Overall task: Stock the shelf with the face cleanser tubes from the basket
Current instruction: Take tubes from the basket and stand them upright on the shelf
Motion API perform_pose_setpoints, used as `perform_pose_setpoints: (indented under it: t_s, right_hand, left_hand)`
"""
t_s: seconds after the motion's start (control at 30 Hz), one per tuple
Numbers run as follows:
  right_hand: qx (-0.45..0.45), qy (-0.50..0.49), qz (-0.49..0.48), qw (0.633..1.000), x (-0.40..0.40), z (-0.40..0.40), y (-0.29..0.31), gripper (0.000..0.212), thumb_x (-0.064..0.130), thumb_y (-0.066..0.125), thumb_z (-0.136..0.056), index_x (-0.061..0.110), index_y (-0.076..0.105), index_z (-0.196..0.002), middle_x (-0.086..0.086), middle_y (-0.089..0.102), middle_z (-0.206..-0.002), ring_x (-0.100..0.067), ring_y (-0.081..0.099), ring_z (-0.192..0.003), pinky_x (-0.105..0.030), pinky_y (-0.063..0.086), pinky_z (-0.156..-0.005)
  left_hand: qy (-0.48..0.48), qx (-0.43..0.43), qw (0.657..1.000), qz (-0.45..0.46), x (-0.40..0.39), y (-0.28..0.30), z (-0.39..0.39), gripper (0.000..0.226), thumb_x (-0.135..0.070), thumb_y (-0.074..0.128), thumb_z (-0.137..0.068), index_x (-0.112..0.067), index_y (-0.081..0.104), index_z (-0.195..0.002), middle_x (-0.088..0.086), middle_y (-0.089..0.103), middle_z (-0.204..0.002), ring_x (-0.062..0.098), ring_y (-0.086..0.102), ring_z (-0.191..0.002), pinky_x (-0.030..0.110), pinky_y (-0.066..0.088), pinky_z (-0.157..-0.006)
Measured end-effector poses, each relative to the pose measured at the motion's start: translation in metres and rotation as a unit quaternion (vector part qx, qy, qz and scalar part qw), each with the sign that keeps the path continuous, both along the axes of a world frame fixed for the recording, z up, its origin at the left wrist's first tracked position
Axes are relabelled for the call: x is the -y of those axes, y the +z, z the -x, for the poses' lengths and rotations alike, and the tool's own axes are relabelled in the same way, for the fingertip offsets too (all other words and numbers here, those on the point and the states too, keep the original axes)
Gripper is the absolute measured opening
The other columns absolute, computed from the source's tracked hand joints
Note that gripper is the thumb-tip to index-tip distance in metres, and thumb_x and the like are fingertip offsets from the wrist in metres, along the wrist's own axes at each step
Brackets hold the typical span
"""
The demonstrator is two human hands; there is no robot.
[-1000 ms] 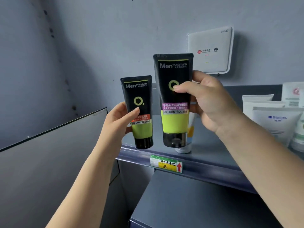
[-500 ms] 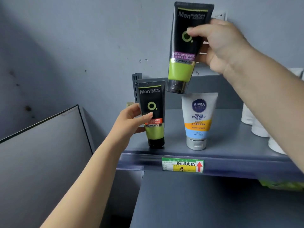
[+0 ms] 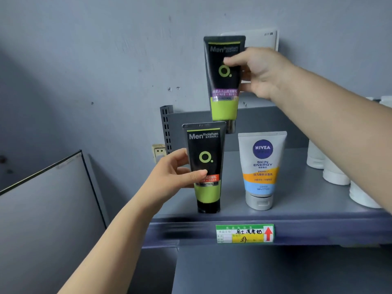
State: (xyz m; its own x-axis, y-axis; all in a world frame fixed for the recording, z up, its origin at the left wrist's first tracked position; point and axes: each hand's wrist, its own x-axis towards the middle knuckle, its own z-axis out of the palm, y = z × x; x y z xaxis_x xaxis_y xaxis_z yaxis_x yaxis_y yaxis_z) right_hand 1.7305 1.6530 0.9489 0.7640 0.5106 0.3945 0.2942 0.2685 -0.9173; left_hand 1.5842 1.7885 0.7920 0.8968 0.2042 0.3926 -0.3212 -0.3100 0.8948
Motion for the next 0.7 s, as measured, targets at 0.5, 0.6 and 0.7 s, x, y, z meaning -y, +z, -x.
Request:
perform_pose_setpoints:
  t_s: [0.5, 0.6, 0.7]
  right_hand:
    - [0.115, 0.052, 0.303, 0.945, -0.029, -0.012, -0.031, 0.027, -0.006, 0.068, -0.077, 0.014, 0.054, -0.089, -0.003, 0.063, -0.080, -0.011, 0.065, -0.058, -0.023, 0.057, -0.058]
    - [0.126, 0.050, 0.331, 0.934, -0.030, -0.014, -0.037, 0.023, -0.004, 0.068, -0.078, 0.013, 0.054, -0.080, -0.003, 0.064, -0.075, -0.015, 0.063, -0.063, -0.022, 0.056, -0.056]
    - [0.144, 0.053, 0.362, 0.920, -0.024, -0.014, -0.037, 0.012, -0.002, 0.067, -0.080, 0.009, 0.063, -0.078, -0.001, 0.067, -0.062, -0.011, 0.063, -0.055, -0.020, 0.056, -0.057]
  left_hand:
    - [0.092, -0.010, 0.993, -0.074, -0.029, 0.086, -0.050, 0.005, -0.014, 0.064, -0.087, -0.018, 0.062, -0.088, -0.002, 0.065, -0.077, 0.005, 0.062, -0.061, 0.016, 0.049, -0.053]
    - [0.106, -0.028, 0.987, -0.118, -0.028, 0.088, -0.054, 0.005, -0.010, 0.066, -0.085, -0.009, 0.063, -0.089, 0.003, 0.065, -0.074, 0.009, 0.061, -0.059, 0.015, 0.047, -0.046]
    - [0.094, -0.054, 0.985, -0.131, -0.028, 0.087, -0.054, 0.010, -0.009, 0.066, -0.085, -0.007, 0.064, -0.094, 0.007, 0.067, -0.077, 0.009, 0.062, -0.058, 0.014, 0.046, -0.046]
